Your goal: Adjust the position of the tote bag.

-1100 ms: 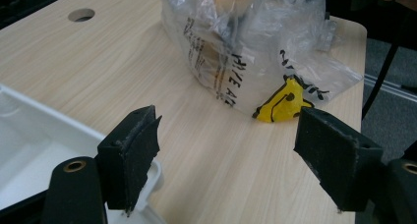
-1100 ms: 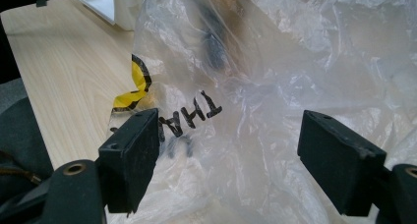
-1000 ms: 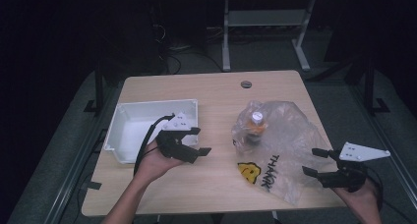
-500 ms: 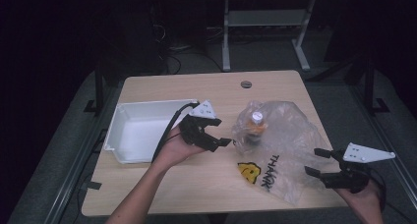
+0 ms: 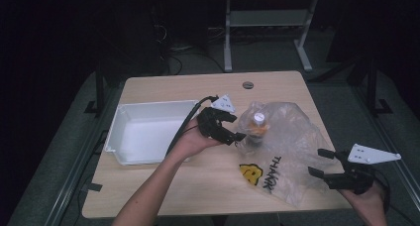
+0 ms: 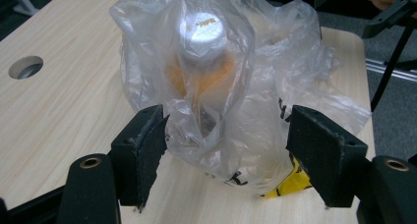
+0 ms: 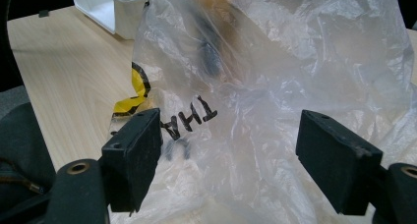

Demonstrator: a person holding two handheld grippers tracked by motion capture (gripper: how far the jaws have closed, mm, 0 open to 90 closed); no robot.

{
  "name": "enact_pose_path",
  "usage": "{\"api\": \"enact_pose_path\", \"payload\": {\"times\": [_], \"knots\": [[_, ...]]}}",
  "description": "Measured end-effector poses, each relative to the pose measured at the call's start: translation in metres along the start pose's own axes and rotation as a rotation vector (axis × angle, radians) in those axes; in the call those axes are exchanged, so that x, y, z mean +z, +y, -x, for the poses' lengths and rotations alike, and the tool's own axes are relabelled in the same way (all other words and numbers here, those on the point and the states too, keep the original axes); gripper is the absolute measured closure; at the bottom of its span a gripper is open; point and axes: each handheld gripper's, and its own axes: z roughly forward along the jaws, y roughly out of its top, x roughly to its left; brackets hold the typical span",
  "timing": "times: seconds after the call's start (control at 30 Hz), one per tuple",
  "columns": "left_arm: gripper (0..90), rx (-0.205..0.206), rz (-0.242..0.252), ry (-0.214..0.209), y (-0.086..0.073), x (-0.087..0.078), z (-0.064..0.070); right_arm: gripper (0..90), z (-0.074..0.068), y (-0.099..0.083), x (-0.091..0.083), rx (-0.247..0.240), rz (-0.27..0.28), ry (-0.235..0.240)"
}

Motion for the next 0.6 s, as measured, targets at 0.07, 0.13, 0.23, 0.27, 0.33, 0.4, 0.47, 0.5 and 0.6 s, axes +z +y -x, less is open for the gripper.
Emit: {"api": "enact_pose_path", "payload": {"times": [0.07, 0.13, 0.23, 0.27, 0.33, 0.4, 0.47, 0.5, 0.6], "knots": [[30.7, -0.002, -0.002, 0.0, 0.001, 0.003, -0.003, 24.6, 0.0, 0.0, 0.0, 0.0, -0.005, 0.0], [31.9, -0.003, -0.005, -0.001, 0.002, 0.004, -0.004, 24.6, 0.0, 0.0, 0.0, 0.001, -0.004, 0.0], [33.0, -0.009, -0.017, -0.001, 0.003, 0.009, -0.006, 25.7, 0.0, 0.0, -0.001, -0.002, 0.0, 0.001], [33.0, -0.005, -0.026, 0.0, 0.004, 0.011, -0.009, 25.8, 0.0, 0.0, -0.001, -0.003, 0.001, 0.002], [34.3, -0.015, -0.024, -0.004, 0.004, 0.014, -0.011, 26.1, -0.001, 0.001, -0.001, -0.003, 0.002, 0.003], [36.0, -0.014, -0.037, -0.004, 0.004, 0.017, -0.013, 26.1, 0.0, 0.001, -0.001, -0.001, 0.004, 0.002], [37.1, -0.019, -0.035, -0.003, 0.004, 0.02, -0.014, 26.1, 0.001, 0.001, -0.002, 0.001, 0.004, 0.001], [38.4, -0.019, -0.035, -0.004, 0.004, 0.022, -0.014, 26.3, 0.001, 0.0, -0.002, 0.001, 0.005, -0.002], [43.8, -0.007, -0.051, -0.003, 0.004, 0.026, -0.014, 26.7, 0.001, 0.0, -0.004, 0.001, 0.008, -0.003]]}}
